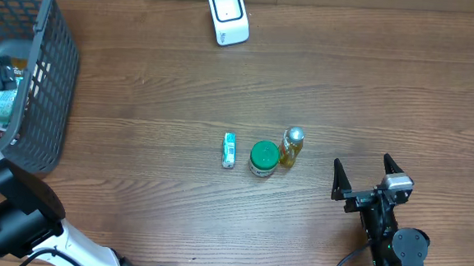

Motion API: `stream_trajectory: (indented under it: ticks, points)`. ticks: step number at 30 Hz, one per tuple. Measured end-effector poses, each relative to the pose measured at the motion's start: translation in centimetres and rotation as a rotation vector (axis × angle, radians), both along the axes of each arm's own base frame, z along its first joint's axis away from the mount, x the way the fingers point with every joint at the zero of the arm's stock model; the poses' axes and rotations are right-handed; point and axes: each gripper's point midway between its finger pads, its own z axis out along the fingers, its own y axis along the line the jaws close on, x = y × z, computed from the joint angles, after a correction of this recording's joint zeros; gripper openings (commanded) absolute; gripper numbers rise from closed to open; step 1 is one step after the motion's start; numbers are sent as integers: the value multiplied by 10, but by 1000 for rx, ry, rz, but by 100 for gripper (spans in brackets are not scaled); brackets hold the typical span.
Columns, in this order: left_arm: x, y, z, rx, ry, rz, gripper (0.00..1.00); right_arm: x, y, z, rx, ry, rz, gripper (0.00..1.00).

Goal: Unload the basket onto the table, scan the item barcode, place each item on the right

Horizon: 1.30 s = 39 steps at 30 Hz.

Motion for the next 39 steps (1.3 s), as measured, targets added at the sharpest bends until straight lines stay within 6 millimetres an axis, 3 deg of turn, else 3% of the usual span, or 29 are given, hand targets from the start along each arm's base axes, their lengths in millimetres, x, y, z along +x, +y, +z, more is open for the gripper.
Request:
stream_trajectory:
  ticks: [8, 16, 22, 28, 32, 39]
  points:
    - [1, -5, -41, 31, 84, -168, 100, 0, 0, 0, 0, 0, 1, 100]
    - [4, -4, -58, 67, 143, -285, 99, 0, 0, 0, 0, 0, 0, 100]
    - [6, -3, -104, 24, 228, -345, 100, 0, 0, 0, 0, 0, 1, 100]
    - [6, -1, -135, 0, 280, -379, 100, 0, 0, 0, 0, 0, 1, 100]
    - [5, 3, -139, 8, 290, -376, 98, 0, 0, 0, 0, 0, 0, 100]
    - [3, 13, -141, 33, 305, -350, 79, 0, 0, 0, 0, 0, 1, 100]
